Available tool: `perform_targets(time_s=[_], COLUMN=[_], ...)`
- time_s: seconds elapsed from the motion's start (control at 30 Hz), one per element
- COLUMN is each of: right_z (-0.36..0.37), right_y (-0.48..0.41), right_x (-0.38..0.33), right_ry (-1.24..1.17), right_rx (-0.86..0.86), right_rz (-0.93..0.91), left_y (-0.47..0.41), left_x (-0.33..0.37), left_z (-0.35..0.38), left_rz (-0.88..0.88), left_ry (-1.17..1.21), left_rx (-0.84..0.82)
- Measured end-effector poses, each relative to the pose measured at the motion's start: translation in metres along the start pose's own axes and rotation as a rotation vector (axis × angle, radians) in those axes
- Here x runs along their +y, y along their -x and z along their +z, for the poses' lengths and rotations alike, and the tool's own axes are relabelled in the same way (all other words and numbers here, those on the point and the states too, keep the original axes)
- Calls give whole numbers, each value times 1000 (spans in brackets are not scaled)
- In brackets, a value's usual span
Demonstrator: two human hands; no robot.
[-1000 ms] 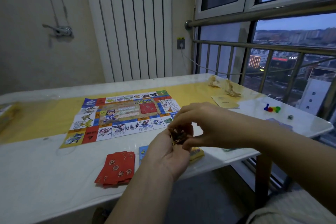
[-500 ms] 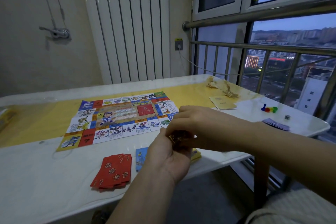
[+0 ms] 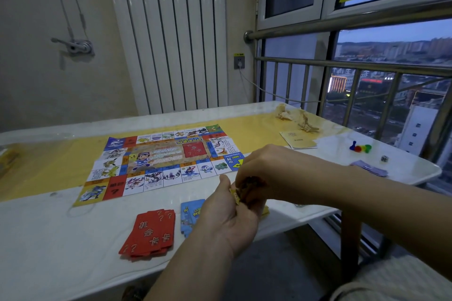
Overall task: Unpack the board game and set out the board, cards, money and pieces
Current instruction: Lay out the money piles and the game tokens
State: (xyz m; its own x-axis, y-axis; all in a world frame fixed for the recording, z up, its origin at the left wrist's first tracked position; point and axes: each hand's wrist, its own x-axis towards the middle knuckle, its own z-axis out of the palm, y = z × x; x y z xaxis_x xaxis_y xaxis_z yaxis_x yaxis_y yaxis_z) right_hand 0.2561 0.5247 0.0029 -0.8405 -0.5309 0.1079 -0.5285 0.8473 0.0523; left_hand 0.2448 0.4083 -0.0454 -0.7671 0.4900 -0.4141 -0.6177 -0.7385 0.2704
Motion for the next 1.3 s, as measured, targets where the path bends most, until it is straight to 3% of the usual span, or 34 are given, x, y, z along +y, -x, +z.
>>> perform_targets(time_s=[0.2, 0.4, 0.67, 1.0, 1.2, 1.3], right_z=[1, 1, 4, 5, -6, -6], right_y=[6, 7, 2, 2, 2, -1], right_x=[4, -3, -1, 0, 11, 21], right_ry=[-177, -364, -200, -278, -458, -617], right_rx=[98, 80, 30, 20, -18, -123], right_rz=[-20, -37, 30, 41, 197, 280], left_y=[4, 6, 3, 8, 6, 5], left_x=[1, 1, 1, 2, 4, -1], left_z=[-1, 1, 1, 0, -4, -5], left_rz=[-9, -28, -1, -25, -12, 22], left_ry=[-12, -66, -140, -105, -200, -262], left_rx=[-2, -13, -55, -43, -105, -107])
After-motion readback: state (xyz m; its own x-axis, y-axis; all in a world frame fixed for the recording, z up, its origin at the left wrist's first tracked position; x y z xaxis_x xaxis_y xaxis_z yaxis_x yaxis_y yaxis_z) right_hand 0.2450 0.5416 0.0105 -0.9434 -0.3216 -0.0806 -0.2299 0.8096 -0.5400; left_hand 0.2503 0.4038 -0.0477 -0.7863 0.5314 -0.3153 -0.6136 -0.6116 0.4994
